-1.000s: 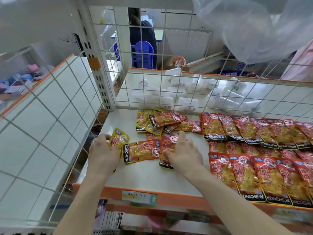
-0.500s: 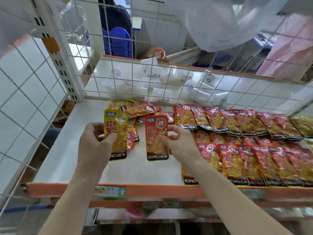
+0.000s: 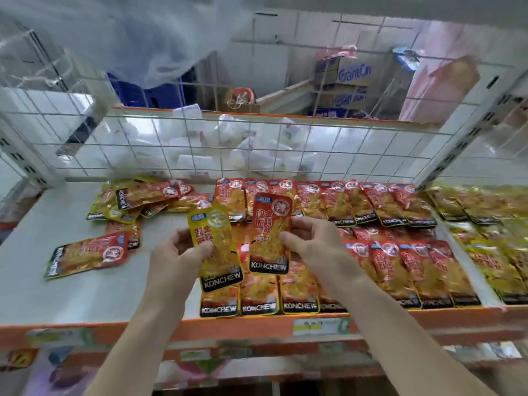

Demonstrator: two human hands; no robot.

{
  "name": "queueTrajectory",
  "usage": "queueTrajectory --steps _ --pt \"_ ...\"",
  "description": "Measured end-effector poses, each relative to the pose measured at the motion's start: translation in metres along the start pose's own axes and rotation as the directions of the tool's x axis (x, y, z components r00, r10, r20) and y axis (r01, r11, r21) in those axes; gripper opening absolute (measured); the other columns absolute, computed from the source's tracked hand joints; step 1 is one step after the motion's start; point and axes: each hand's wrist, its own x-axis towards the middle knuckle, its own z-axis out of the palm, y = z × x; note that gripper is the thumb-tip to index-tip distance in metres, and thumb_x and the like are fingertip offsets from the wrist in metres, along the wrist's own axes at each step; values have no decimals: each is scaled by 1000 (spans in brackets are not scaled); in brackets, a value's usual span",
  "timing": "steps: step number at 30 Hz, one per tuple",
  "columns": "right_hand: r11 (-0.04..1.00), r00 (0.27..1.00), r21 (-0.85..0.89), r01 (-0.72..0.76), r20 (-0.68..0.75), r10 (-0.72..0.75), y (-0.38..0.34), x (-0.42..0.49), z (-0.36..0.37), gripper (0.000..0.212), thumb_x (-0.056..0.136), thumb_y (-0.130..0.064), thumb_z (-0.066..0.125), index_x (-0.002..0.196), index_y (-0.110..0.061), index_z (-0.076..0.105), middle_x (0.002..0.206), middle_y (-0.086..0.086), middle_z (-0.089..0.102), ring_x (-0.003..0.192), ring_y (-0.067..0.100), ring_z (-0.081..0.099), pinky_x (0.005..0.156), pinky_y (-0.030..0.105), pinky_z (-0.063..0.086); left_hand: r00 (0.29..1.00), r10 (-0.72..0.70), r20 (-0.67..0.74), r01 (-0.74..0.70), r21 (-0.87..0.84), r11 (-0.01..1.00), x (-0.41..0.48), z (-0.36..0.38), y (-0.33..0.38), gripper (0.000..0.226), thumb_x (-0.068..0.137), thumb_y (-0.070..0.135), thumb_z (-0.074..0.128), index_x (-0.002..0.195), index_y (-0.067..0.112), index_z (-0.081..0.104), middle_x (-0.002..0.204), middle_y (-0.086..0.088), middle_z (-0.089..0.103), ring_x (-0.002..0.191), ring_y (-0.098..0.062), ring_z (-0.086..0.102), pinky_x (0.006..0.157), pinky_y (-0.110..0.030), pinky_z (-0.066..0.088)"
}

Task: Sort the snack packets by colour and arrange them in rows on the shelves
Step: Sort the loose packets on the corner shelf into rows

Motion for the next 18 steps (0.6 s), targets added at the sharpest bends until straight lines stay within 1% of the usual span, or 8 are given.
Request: queueTrajectory --steps 4,7,8,10,11,13,16,18 --pt "1000 1000 -20 16 3 -16 13 3 -49 28 90 -15 71 117 -15 67 104 -3 74 99 13 70 92 37 57 1000 11 -15 -11 1 1000 -17 44 -2 19 88 3 70 94 21 68 85 0 75 90 -26 71 82 -42 56" --pt "999 1000 -36 23 17 -23 24 5 -77 33 90 -16 72 121 -13 66 104 -3 74 98 12 70 92 38 57 999 27 -17 -27 0 1000 -29 72 -4 19 88 6 71 97 23 68 85 3 76 88 -22 73 72 -34 53" --pt "999 999 -41 25 22 -24 27 5 -86 33 90 -16 72 122 -13 66 103 -3 74 98 12 70 92 37 57 999 33 -20 -33 0 999 -32 80 -5 19 87 8 72 97 24 69 85 4 76 88 -22 73 72 -34 53" --pt "999 999 -47 21 30 -19 32 7 -103 28 90 -16 71 118 -16 67 103 -4 74 97 10 69 91 33 57 999 43 -23 -43 20 999 -38 95 -5 21 80 16 78 97 24 70 87 4 77 91 -22 73 79 -39 54" --pt "999 999 -48 16 38 -14 34 7 -111 21 91 -16 71 111 -21 68 102 -5 74 96 9 69 90 31 57 999 47 -21 -46 38 998 -40 101 -5 24 76 21 80 99 25 71 90 4 77 92 -22 72 85 -42 55" --pt "998 999 -53 18 44 -15 35 8 -124 16 91 -15 70 101 -28 67 100 -7 73 94 7 69 88 28 56 998 52 -22 -51 63 997 -45 112 -3 25 79 21 81 101 26 71 95 4 77 96 -22 72 90 -46 54" --pt "998 999 -66 15 42 -12 38 7 -138 26 92 -16 69 118 -17 68 104 -7 73 97 7 68 91 30 56 998 61 -15 -59 69 996 -49 125 -2 21 84 15 77 101 26 70 96 3 77 96 -22 72 91 -45 55" --pt "998 999 -67 10 36 -8 38 6 -143 33 92 -16 68 125 -13 65 107 -5 73 100 9 68 94 34 55 998 64 3 -64 63 996 -50 132 -1 20 85 13 76 100 25 70 96 3 76 95 -22 72 87 -39 55"
